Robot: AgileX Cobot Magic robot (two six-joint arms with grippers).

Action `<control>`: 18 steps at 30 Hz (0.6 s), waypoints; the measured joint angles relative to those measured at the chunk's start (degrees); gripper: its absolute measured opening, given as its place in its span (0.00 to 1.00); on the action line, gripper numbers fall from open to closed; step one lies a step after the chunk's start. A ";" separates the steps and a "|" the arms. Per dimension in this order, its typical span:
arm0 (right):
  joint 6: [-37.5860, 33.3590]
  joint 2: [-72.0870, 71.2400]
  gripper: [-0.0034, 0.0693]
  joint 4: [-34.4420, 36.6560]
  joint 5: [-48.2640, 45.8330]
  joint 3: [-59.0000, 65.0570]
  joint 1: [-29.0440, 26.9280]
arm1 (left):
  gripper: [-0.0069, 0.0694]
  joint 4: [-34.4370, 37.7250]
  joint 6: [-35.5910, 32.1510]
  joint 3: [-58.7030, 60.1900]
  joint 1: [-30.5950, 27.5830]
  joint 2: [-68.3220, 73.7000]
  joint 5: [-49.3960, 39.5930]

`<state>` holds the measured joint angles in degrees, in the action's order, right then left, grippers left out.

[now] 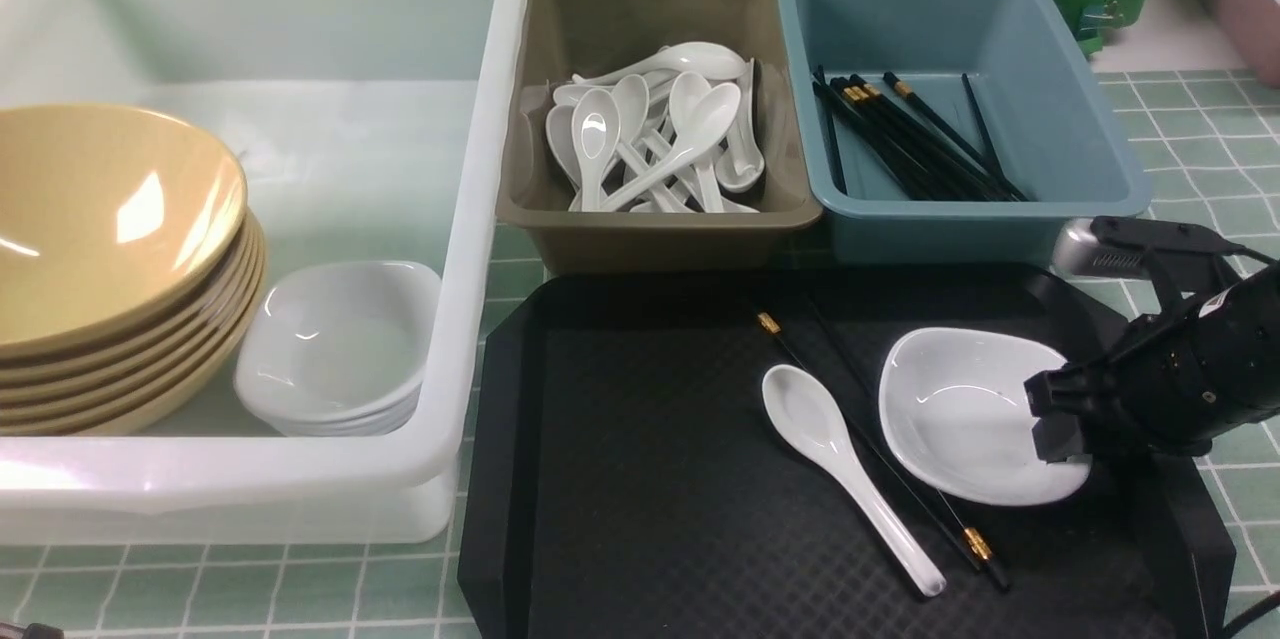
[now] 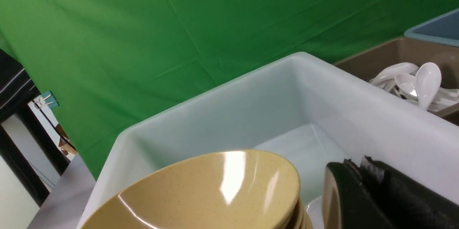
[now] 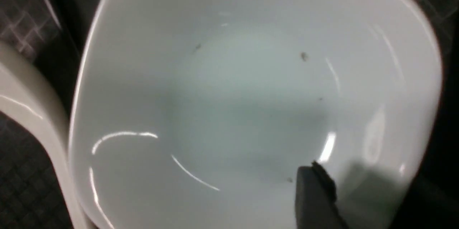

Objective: On blue table put chopsticks spoon bowls plates into blue grey white boxes.
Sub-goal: 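Reach for and grasp the small white dish on the black tray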

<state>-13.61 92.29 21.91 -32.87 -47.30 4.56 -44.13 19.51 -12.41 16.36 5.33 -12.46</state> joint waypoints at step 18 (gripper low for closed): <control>-4.73 -10.01 0.16 1.49 -1.99 -3.41 0.00 | 0.10 -0.59 0.04 0.07 0.00 0.00 0.00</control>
<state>-18.34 82.28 23.40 -34.86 -50.71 4.56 -44.72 19.56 -12.34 16.36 5.33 -12.46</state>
